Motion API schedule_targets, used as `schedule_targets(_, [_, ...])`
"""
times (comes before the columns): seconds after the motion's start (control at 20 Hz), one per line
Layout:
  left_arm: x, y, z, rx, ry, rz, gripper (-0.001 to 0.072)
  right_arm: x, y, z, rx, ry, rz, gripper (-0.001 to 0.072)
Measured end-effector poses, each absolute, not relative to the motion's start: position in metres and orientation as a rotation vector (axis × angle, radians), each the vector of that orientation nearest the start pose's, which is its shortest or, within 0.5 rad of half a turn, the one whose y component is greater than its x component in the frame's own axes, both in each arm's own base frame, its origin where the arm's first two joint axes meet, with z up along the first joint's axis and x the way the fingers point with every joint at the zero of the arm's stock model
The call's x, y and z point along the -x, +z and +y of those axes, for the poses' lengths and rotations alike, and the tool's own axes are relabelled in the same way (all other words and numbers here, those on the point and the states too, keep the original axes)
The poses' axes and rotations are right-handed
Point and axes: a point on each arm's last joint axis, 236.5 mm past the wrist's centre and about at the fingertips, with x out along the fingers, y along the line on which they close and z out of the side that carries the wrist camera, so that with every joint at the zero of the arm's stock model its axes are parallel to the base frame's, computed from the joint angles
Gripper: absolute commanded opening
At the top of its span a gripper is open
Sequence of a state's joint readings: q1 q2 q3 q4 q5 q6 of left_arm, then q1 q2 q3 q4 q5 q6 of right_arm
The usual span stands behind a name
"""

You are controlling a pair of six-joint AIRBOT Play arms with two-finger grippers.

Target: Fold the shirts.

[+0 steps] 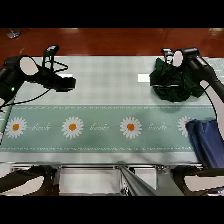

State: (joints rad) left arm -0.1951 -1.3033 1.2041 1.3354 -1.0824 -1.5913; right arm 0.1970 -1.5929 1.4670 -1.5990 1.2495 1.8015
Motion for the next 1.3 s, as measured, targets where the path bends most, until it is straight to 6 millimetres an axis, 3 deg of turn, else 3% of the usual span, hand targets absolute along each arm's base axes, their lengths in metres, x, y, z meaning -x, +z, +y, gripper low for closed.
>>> schedule_targets(0.7, [-0.395, 0.027, -0.128, 0.124, -0.276, 1.194, 0.0022, -0.434, -0.020, 0.080, -0.032, -0.010, 1.374, 0.0031])
schedule_targets(1.0, [-0.417, 0.036, -0.129, 0.138, -0.268, 1.094, 0.0023, -0.435, -0.020, 0.080, -0.032, -0.009, 1.367, 0.0033])
schedule_targets(1.05, [-0.423, 0.039, -0.129, 0.142, -0.266, 1.065, 0.0035, -0.438, -0.020, 0.079, -0.027, -0.011, 1.355, 0.0123])
schedule_targets(1.1, [-0.432, 0.043, -0.130, 0.146, -0.263, 1.025, 0.0232, -0.442, -0.019, 0.076, -0.015, -0.018, 1.339, 0.0497])
schedule_targets(1.15, [-0.440, 0.046, -0.129, 0.150, -0.258, 0.990, 0.0669, -0.447, -0.017, 0.072, 0.006, -0.029, 1.319, 0.0634])
schedule_targets(1.2, [-0.448, 0.050, -0.128, 0.151, -0.254, 0.956, 0.0703, -0.451, -0.015, 0.066, 0.030, -0.045, 1.300, 0.0634])
schedule_targets(1.3, [-0.461, 0.054, -0.120, 0.124, -0.235, 0.900, 0.0703, -0.460, -0.008, 0.045, 0.100, -0.105, 1.258, 0.0634])
